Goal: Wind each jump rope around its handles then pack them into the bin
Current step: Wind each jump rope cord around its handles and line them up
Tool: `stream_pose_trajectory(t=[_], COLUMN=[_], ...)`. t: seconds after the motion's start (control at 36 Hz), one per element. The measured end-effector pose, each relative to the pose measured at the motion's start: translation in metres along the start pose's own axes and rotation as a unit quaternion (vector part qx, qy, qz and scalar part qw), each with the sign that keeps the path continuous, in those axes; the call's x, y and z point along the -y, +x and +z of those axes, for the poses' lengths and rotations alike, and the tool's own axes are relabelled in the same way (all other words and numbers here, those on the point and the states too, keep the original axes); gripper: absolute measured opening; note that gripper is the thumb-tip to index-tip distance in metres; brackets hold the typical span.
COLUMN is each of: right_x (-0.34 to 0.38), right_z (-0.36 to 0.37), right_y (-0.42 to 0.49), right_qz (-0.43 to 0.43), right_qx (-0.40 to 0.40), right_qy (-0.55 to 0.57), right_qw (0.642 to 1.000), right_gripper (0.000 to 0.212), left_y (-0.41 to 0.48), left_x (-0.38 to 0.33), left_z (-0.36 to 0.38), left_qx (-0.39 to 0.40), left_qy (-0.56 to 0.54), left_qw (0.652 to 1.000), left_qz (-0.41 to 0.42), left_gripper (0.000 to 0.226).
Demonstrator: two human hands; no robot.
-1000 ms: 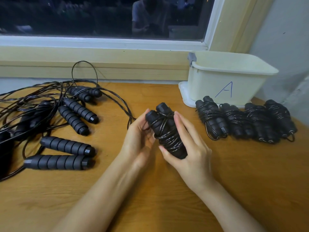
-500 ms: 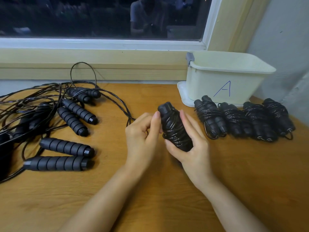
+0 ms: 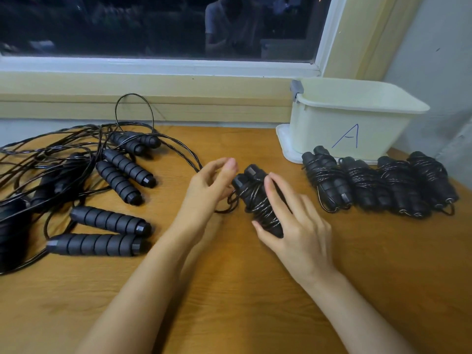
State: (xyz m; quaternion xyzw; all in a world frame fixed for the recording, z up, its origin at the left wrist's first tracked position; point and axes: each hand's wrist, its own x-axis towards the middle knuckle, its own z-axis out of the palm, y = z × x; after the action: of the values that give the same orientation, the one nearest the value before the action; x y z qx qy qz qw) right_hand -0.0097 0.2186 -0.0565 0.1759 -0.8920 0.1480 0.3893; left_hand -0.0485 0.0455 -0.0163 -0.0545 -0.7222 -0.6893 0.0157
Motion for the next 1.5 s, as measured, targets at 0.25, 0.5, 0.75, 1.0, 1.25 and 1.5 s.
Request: stream_pose_trajectory(t=[0.25, 0.5, 0.75, 1.0, 1.25, 1.5], right_x=[-0.001, -0.013, -0.027, -0.051, -0.069, -0.083], right_z=[0.004, 0.012, 0.011, 0.049, 0.040, 0.035], right_y=[-0.005, -0.008, 0.033, 0.054, 0.038, 0.034], right_qz=[0.074, 0.140, 0.195, 0.203, 0.193, 0.222], right_qx=[0.033, 0.046, 0.164, 0.246, 0.265, 0.251], right_qy=[0.222, 0.151, -0.023, -0.133, -0.145, -0.152], right_qw=[0.972, 0.978, 0.967, 0.938, 0.934, 0.930], right_gripper=[0.080, 0.096, 0.077, 0.079, 0.066, 0.064], left_y=[0.004, 0.006, 0.014, 0.015, 0.021, 0.016], left_x=[0.008, 0.044, 0.065, 0.070, 0.075, 0.066], left_z=[-0.007, 0.007, 0.009, 0.009, 0.009, 0.008], left_qx=[0.086, 0.037, 0.051, 0.072, 0.071, 0.082], left_qy=[-0.084, 0.326, 0.485, 0.546, 0.581, 0.548], left_qw=[0.993, 0.931, 0.872, 0.834, 0.810, 0.832], left_qz=[0.009, 0.158, 0.046, 0.037, 0.038, 0.018], left_gripper=[0.039, 0.066, 0.078, 0.093, 0.118, 0.081])
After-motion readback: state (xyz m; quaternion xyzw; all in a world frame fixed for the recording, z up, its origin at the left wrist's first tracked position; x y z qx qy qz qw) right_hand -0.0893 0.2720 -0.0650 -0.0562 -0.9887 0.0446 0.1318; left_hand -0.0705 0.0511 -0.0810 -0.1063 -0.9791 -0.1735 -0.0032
